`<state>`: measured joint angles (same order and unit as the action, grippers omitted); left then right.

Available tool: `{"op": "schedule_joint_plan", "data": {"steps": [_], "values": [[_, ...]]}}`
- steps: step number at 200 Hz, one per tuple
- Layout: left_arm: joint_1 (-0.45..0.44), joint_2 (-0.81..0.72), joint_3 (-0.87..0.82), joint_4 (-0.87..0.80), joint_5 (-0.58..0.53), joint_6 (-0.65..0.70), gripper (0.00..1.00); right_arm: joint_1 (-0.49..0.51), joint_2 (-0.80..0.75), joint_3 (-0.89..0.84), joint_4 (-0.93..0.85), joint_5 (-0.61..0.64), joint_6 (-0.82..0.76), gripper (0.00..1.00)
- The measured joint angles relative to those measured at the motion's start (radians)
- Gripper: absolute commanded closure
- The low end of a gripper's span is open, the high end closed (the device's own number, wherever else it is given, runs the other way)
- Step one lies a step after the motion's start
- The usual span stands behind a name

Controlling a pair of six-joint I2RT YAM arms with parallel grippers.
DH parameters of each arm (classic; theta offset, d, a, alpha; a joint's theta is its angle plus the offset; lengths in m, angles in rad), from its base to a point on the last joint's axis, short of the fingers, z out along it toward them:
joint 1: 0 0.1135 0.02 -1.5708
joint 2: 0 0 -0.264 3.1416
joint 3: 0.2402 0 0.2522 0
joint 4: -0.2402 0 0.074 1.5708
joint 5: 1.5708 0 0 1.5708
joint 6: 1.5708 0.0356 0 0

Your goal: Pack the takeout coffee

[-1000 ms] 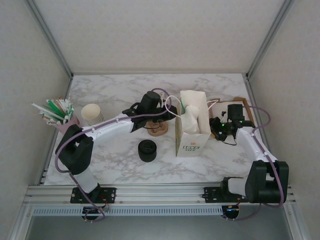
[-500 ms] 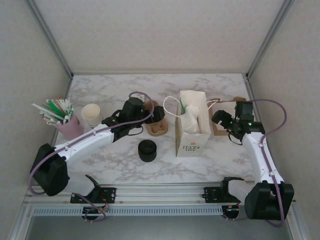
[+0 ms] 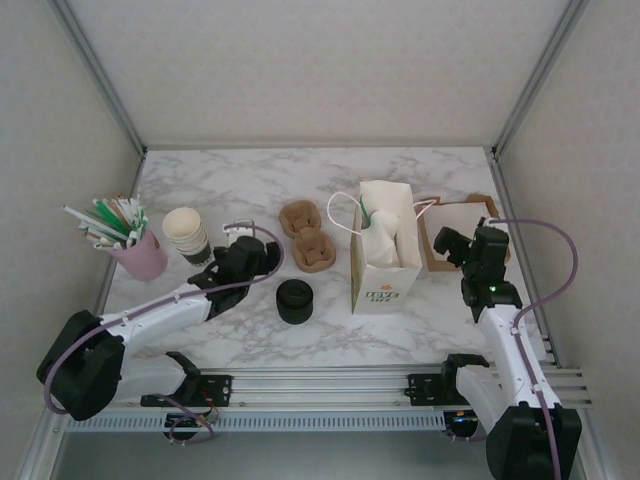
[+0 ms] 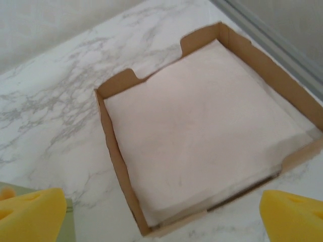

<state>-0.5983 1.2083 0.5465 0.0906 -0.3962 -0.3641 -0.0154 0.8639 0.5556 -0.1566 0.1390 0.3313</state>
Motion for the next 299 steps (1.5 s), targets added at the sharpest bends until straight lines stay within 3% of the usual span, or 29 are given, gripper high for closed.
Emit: {"op": "schedule_joint_plan", "data": {"steps": [32, 77, 133, 185, 299], "values": [[0.062, -0.113, -0.132, 0.086, 0.034, 0.098, 0.00, 0.000, 0.011, -0.079, 0.152, 0.000, -0.042, 0.01], [0.160, -0.213, -0.180, 0.202, 0.114, 0.245, 0.00, 0.000, 0.084, -0.146, 0.330, 0.000, -0.060, 0.01], [0.310, -0.046, -0.113, 0.223, 0.302, 0.333, 0.01, 0.000, 0.174, -0.173, 0.442, 0.023, -0.075, 0.01], [0.354, 0.065, -0.076, 0.235, 0.393, 0.404, 0.00, 0.000, 0.228, -0.185, 0.516, 0.026, -0.086, 0.01], [0.423, 0.161, -0.072, 0.371, 0.499, 0.455, 0.01, 0.000, 0.389, -0.206, 0.715, 0.029, -0.108, 0.01]]}}
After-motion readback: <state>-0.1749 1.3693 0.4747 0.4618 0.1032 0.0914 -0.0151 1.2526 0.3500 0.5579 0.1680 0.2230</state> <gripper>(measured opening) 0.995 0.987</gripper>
